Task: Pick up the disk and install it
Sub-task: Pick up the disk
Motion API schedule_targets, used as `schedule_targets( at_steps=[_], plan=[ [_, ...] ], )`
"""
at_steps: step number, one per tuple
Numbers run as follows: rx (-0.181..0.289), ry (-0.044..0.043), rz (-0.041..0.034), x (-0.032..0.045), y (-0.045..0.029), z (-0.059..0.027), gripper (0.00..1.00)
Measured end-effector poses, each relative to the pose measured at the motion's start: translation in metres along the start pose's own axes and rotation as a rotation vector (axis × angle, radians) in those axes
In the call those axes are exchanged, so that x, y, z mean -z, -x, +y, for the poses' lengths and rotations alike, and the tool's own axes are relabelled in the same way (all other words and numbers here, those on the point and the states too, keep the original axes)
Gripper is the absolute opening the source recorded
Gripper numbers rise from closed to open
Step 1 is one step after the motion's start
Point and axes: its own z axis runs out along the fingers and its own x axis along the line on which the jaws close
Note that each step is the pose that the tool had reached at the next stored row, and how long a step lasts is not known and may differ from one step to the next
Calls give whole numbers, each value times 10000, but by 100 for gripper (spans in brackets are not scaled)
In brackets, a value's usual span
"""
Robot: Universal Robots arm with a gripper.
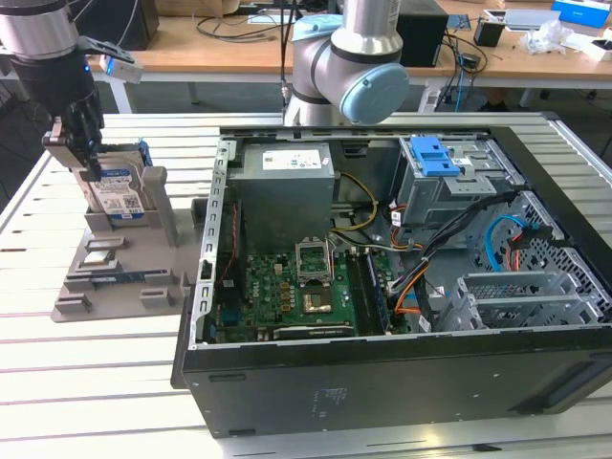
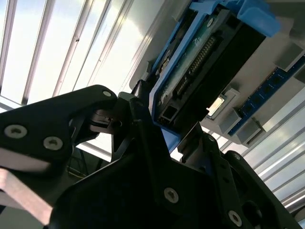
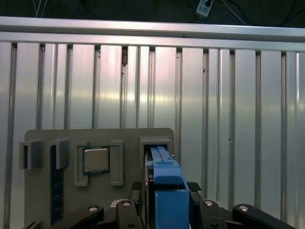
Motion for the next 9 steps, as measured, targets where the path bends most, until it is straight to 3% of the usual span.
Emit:
schedule_targets(
  at_steps=[4, 6, 9],
  plan=[
    [0, 0, 3, -1, -1, 0, 47],
    [0, -1, -1, -2, 0, 0, 37],
    [0, 0, 0, -2, 0, 0, 37]
  ],
)
